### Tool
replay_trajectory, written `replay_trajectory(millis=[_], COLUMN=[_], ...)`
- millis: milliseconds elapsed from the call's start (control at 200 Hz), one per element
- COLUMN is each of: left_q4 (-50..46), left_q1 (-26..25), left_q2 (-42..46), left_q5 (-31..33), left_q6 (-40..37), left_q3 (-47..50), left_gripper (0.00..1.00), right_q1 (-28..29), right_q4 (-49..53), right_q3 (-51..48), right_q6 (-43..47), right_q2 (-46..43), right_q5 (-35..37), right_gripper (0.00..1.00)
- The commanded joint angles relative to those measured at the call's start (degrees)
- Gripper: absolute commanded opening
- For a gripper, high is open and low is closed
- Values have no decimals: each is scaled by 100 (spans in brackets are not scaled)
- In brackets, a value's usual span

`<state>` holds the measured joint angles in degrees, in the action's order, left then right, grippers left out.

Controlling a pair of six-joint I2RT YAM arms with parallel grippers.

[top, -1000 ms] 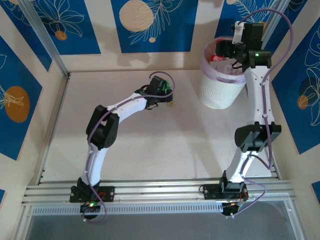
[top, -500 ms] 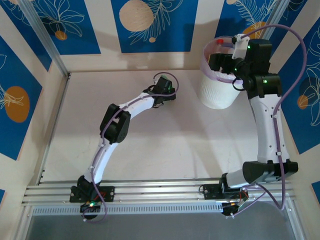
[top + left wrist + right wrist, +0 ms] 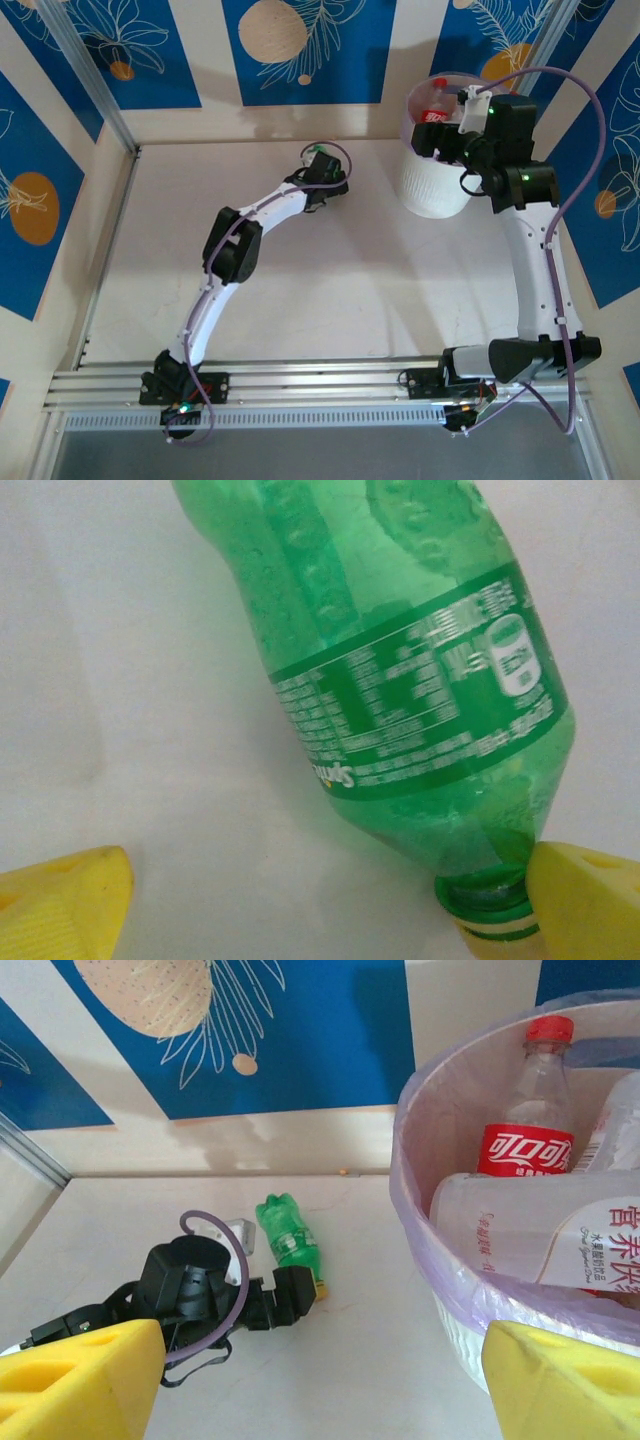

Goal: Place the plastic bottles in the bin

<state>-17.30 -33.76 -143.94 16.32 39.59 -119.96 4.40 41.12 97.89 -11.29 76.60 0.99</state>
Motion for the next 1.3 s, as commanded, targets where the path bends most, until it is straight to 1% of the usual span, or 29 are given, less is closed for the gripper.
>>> replay_trajectory(millis=[0,100,225,330,415,540,610,670,745,840,975,1075,1130,1195,1225,1296], left_q4=[-184,297,323,336,623,692,797,661,190,-204,-502,-1313,-1130,-707,-487,30], left_q1=[106,110,114,108,112,104,122,182,315,366,368,372,341,282,246,151], left_q2=[488,1042,1632,2212,2792,3577,3869,3913,3684,3222,2411,1844,1931,2305,2574,3302], left_q5=[241,223,351,647,705,602,528,428,95,-270,-811,-1105,-1226,-1089,-928,-144], left_q6=[-41,-174,-390,-524,-632,-1109,-1605,-2016,-2244,-2362,-2529,-2443,-2361,-2219,-2172,-1882], left_q3=[859,1663,2214,2761,3300,3731,3887,3774,3310,2715,1758,921,1187,1856,2236,3147], left_gripper=[100,100,100,100,100,100,100,100,100,100,100,100,100,100,100,100], right_q1=[68,126,193,258,302,337,341,340,372,416,469,525,535,535,535,544], right_q4=[-136,-182,-231,-236,-236,-236,-236,-236,-261,-247,-165,-68,-46,-26,-10,-1], right_q3=[-149,-215,-272,-283,-321,-451,-544,-614,-703,-744,-742,-750,-790,-823,-835,-886], right_q6=[-132,-150,-180,-186,-205,-239,-247,-284,-333,-348,-341,-291,-273,-264,-267,-265], right_q2=[-97,-75,-76,-96,-142,-245,-323,-377,-440,-465,-479,-530,-586,-635,-652,-690], right_q5=[-135,-134,-132,-119,-113,-66,-36,-37,-27,6,74,181,224,243,237,210], right_gripper=[83,83,83,83,83,83,83,83,83,83,83,83,83,83,83,83])
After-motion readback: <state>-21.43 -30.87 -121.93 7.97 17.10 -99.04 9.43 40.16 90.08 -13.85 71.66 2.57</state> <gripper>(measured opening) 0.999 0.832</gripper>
